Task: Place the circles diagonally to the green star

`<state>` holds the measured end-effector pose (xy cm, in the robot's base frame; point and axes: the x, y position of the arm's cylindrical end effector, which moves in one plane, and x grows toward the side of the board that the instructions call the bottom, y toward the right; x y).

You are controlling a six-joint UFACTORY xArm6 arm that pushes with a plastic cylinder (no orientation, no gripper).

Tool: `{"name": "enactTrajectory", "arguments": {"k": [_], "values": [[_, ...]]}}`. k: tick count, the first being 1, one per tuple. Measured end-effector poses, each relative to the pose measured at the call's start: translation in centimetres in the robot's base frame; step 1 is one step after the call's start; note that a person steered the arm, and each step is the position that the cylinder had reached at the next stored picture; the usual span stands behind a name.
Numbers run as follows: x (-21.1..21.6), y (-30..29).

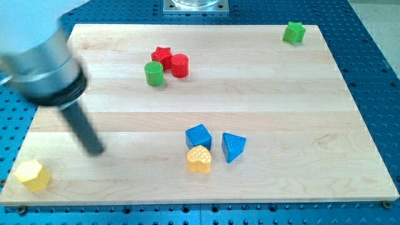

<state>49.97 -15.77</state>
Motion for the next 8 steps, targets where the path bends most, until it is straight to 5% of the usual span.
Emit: {"name": "enactTrajectory", "arguments": {"k": [2,4,6,7,8], "values": [[-13.3,4.4],[-19.5,18.0],[-21.3,27.1],[-19.3,24.3],[-17.8,30.3]]}}
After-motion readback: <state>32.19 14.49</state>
